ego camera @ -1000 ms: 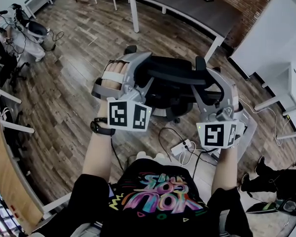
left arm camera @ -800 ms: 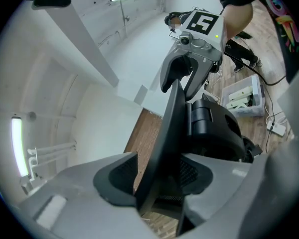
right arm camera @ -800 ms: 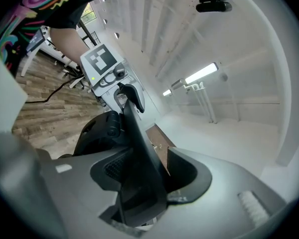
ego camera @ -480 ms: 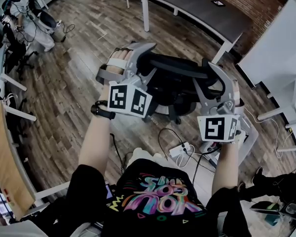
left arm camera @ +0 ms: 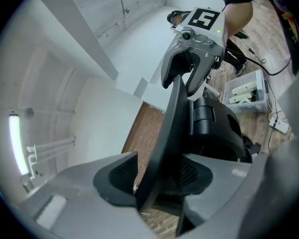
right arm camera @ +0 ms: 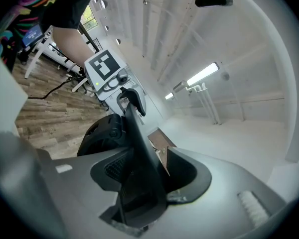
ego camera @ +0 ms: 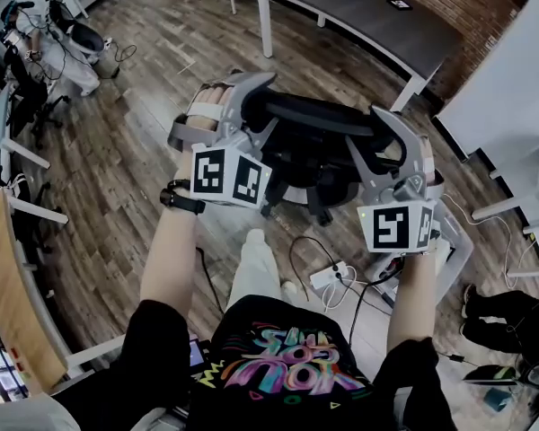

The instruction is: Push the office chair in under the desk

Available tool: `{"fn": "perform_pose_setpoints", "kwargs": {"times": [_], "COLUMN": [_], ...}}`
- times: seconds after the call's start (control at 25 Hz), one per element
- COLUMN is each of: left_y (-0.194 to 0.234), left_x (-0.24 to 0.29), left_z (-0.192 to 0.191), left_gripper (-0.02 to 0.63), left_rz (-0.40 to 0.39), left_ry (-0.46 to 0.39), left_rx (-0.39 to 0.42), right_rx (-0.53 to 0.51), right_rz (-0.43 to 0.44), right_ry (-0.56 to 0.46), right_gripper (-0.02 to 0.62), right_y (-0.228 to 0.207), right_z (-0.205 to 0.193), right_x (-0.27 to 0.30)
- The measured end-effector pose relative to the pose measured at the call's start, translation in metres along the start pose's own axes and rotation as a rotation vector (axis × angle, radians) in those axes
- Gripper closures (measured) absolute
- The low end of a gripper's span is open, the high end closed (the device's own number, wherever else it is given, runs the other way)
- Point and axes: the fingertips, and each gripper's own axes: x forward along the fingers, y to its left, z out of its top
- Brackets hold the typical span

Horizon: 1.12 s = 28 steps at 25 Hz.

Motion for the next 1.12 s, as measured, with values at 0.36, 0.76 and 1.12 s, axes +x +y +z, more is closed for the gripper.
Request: {"fn": "perform_pose_setpoints", "kwargs": {"times": [0.36,0.76,1.12], "left_y": [0.022,0.046,0.06], "left_x": [0.042,0.093,0.161], "left_z": [-0.023,-0.07,-0.109], "left_gripper": [0.399,0.388,0.402], "left_rz": [0.009,-0.029,-0.081], "left_ry": [-0.049,-0.141,-0.189], "left_rx": [-0.006,0.004,0.067], "right_rx": [0.016,0.029,0.064], "right_rz": [0.018,0.02,-0.027], "right_ry": [0.022,0.073,0.095], "right_gripper": [0.393,0.4,0.397], "right_y": [-0.017,-0.028,-0.043], "right_z": [-0.019,-0.036,-0.058], "right_x": [0.048,0.121,0.184]}}
